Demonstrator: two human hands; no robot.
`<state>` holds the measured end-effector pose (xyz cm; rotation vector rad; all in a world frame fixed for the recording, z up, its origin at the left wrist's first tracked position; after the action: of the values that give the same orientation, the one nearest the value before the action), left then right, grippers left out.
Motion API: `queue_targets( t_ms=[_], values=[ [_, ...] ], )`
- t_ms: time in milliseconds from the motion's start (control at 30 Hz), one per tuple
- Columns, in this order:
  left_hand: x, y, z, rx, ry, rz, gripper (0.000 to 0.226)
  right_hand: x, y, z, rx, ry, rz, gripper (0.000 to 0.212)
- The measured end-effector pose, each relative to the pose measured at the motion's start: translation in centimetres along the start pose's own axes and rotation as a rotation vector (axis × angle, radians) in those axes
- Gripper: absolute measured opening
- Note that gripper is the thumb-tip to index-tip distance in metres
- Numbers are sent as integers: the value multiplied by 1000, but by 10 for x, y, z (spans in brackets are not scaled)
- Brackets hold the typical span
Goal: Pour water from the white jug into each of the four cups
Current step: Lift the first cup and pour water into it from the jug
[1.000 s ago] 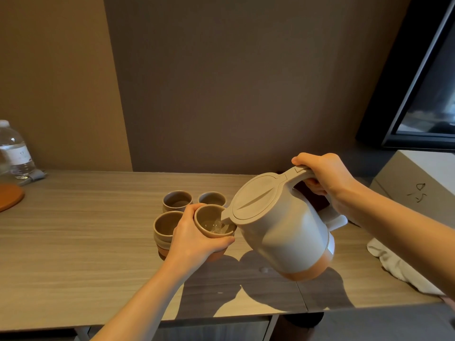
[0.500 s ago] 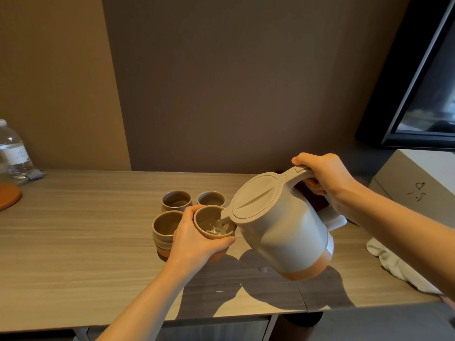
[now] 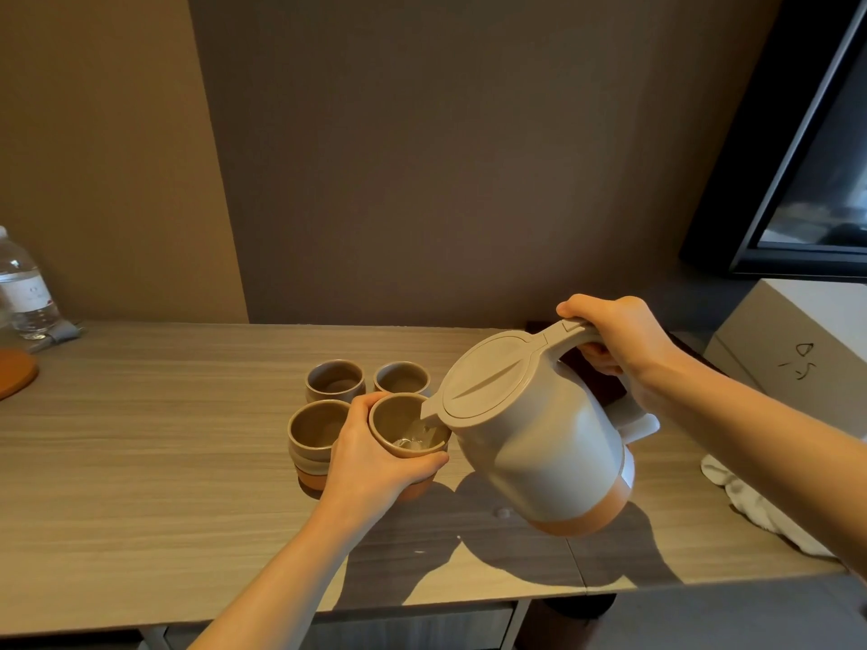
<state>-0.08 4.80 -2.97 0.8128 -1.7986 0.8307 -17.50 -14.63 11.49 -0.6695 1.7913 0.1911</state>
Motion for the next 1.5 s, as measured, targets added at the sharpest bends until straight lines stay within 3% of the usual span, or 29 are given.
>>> queue_targets(
  t_ms=[400, 1033, 1333, 1500],
  values=[
    [-3, -1, 4, 18, 14, 0, 83, 25, 3, -5, 22, -96, 28, 29],
    [-11, -4, 27, 79, 57, -10, 90, 67, 4, -17, 136, -387, 48, 33],
    [-34, -9, 40, 177, 119, -130, 87, 73, 0, -21, 171, -409, 53, 29],
    [-40, -9, 42, 233, 139, -113, 86, 73, -2, -21, 167, -433, 50, 31]
  ],
)
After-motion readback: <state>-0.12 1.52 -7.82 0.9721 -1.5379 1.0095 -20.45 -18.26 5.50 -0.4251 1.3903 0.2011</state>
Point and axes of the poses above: each hand's wrist, its own y-axis away from the middle knuckle, its own z-axis out of the palm, x = y × z, the point moved 6 cm from there along -y, towards the middle knuckle, and after that the axes turned 5 degrees about -z, right-handed, at the moved point
